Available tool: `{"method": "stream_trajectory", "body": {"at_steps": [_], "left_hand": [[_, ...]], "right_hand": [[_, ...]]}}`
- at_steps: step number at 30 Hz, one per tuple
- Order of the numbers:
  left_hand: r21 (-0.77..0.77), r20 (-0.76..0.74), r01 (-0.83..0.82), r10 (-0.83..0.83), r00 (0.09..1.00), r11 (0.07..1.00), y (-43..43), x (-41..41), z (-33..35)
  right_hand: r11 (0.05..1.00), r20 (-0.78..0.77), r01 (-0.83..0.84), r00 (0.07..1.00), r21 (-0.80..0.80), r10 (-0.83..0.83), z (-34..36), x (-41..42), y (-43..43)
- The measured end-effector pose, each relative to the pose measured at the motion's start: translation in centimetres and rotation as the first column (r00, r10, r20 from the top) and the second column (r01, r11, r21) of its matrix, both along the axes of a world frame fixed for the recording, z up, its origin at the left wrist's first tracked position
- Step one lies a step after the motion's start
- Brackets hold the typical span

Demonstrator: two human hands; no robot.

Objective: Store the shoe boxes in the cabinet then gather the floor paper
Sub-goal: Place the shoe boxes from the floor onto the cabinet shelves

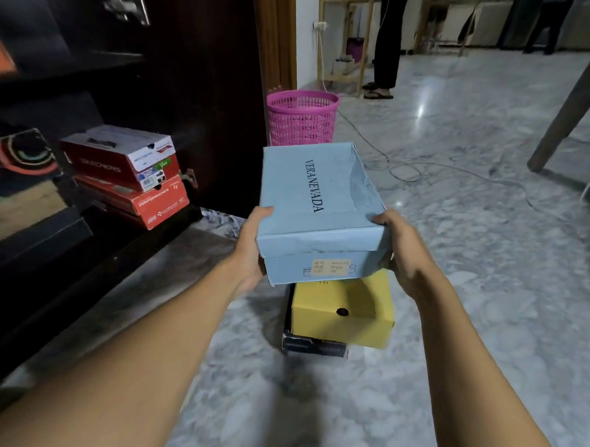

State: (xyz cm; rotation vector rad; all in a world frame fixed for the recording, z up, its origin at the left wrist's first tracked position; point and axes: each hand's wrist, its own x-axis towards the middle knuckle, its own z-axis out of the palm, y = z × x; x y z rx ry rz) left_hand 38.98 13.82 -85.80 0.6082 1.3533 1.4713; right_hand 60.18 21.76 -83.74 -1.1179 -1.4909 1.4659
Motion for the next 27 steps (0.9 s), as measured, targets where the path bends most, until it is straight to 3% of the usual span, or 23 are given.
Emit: {"method": "stream_trajectory", "body": {"at_steps": [9, 15, 18, 24, 27], "left_hand": [[0.176, -0.014, -0.333, 0.341, 0.940, 0.926, -5.9, -8.1, 10.4], [0.269, -0.110, -0.484, 0.526, 0.843, 0.833, -5.7, -13.2, 19.2], [0.314, -0.063, -0.576, 0.621, 0.781, 0.755, -3.7, -15.8, 22.3], [0.290, 0.054, -0.619, 0.633, 0.772, 0.730, 0.4, -21.7, 26.6], [0.198, 0.053, -0.698, 0.703, 0.709, 0.689, 2.3, -25.4, 27.6]], "right_hand": [[0.905, 0.016, -0.360, 0.931, 0.228, 0.366, 11.7, -10.1, -0.2], [0.929, -0.147, -0.232, 0.948, 0.288, 0.283, 17.2, -17.5, 0.8], [0.914, -0.156, -0.213, 0.947, 0.346, 0.280, 19.3, -21.1, 1.5], [0.837, -0.068, -0.240, 0.947, 0.492, 0.312, 22.8, -28.1, 3.9], [0.818, 0.019, -0.288, 0.946, 0.498, 0.322, 24.8, -31.3, 4.9]]}}
